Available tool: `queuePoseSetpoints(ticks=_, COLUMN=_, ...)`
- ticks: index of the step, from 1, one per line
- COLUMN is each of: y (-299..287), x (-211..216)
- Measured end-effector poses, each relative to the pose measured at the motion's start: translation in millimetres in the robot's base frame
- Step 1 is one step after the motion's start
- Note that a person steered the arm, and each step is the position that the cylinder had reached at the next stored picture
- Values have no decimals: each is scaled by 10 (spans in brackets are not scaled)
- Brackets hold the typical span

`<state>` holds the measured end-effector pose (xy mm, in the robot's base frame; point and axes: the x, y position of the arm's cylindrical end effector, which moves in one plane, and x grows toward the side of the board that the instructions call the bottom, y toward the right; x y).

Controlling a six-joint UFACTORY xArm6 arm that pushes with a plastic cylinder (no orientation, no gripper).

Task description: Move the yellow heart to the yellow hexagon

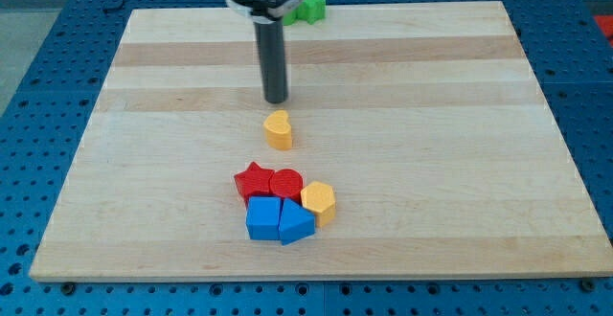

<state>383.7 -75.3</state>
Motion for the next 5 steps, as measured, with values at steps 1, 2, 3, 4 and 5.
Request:
queuePoseSetpoints(ticks=1, y=-293, x=180)
queuePoseSetpoints(ticks=2, y=-261, x=447)
queuePoseSetpoints(ticks=3, y=18, x=591)
queuePoseSetpoints(ticks=4, y=434, x=741)
queuePoseSetpoints(ticks=5, y=685, x=930)
